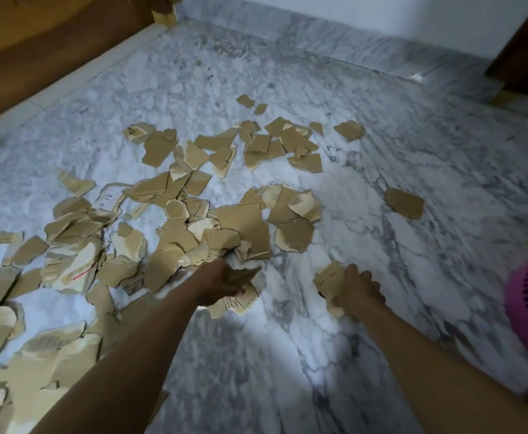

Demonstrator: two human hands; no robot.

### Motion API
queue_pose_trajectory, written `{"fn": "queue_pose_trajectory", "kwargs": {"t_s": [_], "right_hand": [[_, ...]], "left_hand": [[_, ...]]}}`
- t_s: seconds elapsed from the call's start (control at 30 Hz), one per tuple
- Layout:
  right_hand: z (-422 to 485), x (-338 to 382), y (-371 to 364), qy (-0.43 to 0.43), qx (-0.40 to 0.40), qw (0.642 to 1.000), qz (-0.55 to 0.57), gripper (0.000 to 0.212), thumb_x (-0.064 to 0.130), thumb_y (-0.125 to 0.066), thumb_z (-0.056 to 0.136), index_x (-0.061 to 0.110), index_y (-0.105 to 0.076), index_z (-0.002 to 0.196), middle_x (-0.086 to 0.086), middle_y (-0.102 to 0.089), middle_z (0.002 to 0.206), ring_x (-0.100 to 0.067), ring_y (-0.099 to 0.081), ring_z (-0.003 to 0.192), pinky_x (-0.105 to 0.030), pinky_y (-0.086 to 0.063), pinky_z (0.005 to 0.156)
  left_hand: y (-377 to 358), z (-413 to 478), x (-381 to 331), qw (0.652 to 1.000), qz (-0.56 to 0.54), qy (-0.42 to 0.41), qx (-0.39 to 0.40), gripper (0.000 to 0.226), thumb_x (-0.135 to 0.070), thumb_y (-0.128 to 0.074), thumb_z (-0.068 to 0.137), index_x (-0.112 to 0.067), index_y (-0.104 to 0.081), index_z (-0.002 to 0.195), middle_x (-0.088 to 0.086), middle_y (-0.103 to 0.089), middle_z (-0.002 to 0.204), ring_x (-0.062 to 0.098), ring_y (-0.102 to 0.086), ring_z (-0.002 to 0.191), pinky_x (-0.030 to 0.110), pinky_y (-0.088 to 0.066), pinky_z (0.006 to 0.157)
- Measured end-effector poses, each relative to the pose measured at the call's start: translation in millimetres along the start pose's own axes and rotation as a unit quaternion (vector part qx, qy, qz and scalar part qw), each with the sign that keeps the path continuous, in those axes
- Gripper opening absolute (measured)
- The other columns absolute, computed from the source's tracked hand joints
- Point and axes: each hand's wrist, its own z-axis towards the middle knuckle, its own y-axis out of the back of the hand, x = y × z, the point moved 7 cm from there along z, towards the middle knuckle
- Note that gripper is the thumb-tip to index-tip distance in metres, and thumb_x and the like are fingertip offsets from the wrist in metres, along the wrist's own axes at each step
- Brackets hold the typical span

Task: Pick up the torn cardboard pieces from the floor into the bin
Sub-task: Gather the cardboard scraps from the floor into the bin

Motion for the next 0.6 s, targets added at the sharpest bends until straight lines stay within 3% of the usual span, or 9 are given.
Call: {"fn": "queue_pose_trajectory", "kwargs": {"t_s": [0.1, 0.23, 0.33, 0.43, 0.6], "right_hand": [[7, -8, -6, -0.019, 0.030, 0.999, 0.037, 0.092, 0.038, -0.081, 0.079, 0.012, -0.026, 0.149, -0.017, -0.038, 0.144, -0.033, -0.050, 0.125, -0.037, -0.048, 0.096], [0, 1, -4, 0.009, 0.086, 0.996, -0.023, 0.079, 0.046, -0.074, 0.086, 0.011, -0.036, 0.146, -0.017, -0.033, 0.148, -0.032, -0.043, 0.132, -0.034, -0.044, 0.101], [-10, 31, 23, 0.066, 0.090, 0.993, -0.024, 0.067, 0.040, -0.059, 0.096, 0.009, -0.033, 0.149, -0.016, -0.032, 0.152, -0.032, -0.037, 0.137, -0.036, -0.040, 0.109], [-27, 66, 65, 0.135, 0.099, 0.986, -0.015, 0.065, 0.045, -0.060, 0.084, 0.009, -0.050, 0.138, -0.016, -0.051, 0.139, -0.033, -0.053, 0.125, -0.037, -0.048, 0.100], [-23, 117, 97, 0.225, 0.072, 0.972, -0.006, 0.063, 0.050, -0.065, 0.070, 0.021, -0.058, 0.125, -0.013, -0.061, 0.122, -0.029, -0.062, 0.104, -0.043, -0.056, 0.090]], "left_hand": [[-16, 5, -2, 0.999, 0.022, 0.002, 0.026, 0.019, -0.030, -0.075, 0.083, -0.013, -0.072, 0.091, 0.003, -0.064, 0.078, 0.014, -0.055, 0.070, 0.019, -0.031, 0.053], [-15, 3, -13, 0.998, 0.046, 0.016, 0.042, 0.021, -0.035, -0.072, 0.086, -0.018, -0.064, 0.094, 0.000, -0.061, 0.075, 0.016, -0.055, 0.071, 0.028, -0.035, 0.059], [17, 3, -29, 0.997, 0.071, 0.020, 0.033, 0.025, -0.034, -0.070, 0.088, -0.015, -0.067, 0.104, 0.003, -0.065, 0.091, 0.022, -0.060, 0.086, 0.029, -0.040, 0.068], [55, 5, -34, 0.993, 0.112, 0.030, 0.032, 0.041, -0.040, -0.070, 0.084, -0.010, -0.068, 0.112, 0.010, -0.069, 0.107, 0.030, -0.064, 0.102, 0.038, -0.051, 0.088], [88, 1, -30, 0.980, 0.196, 0.035, 0.028, 0.037, -0.041, -0.060, 0.092, -0.022, -0.063, 0.124, 0.012, -0.061, 0.122, 0.031, -0.051, 0.117, 0.039, -0.040, 0.100]]}}
